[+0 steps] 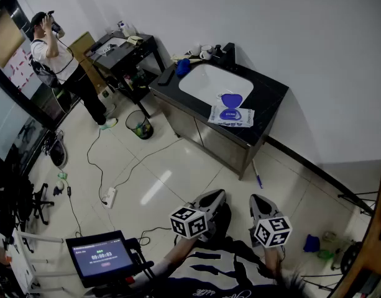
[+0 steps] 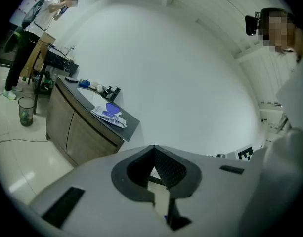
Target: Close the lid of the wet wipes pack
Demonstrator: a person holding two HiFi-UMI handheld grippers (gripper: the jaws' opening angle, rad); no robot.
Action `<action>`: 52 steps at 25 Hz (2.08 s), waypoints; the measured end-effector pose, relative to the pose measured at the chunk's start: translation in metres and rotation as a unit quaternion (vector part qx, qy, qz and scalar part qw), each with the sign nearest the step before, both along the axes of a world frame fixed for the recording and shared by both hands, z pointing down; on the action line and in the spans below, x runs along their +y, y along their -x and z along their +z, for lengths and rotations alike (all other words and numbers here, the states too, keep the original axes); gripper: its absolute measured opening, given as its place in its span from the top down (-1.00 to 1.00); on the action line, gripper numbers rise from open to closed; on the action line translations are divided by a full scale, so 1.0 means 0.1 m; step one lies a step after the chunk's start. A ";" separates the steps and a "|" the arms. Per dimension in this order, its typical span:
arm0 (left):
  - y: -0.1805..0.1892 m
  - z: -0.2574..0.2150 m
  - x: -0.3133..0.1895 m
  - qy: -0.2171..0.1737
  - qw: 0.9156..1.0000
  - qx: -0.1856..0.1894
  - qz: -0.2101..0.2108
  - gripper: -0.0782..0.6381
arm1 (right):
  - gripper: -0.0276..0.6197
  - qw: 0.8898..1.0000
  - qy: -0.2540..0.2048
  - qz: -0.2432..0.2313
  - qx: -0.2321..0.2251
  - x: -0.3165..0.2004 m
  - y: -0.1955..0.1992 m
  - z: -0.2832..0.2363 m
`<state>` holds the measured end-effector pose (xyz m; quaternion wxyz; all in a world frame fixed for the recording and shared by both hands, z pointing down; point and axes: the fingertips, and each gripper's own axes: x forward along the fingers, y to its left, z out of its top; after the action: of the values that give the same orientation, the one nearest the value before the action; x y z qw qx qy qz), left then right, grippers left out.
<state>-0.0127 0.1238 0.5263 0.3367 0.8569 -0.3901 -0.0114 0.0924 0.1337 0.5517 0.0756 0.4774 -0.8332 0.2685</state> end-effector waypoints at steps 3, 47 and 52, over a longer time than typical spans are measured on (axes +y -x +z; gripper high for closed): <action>0.02 -0.02 -0.03 -0.001 1.000 0.001 -0.006 0.78 | 0.92 1.000 -0.001 0.003 0.004 0.03 -0.04 -0.02; 0.34 1.44 -3.76 0.161 0.975 -0.079 -0.130 0.78 | 0.92 0.987 0.046 -0.150 0.044 -4.28 -0.02 0.47; 0.35 1.55 -3.77 0.185 0.968 -0.094 -0.141 0.78 | 0.92 0.978 0.062 -0.188 0.059 -4.54 0.06 0.64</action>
<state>-0.0479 -0.2534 0.6816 0.4463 0.7133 -0.5320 0.0948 0.0864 -0.3201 0.6157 0.2032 0.3217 -0.8838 0.2721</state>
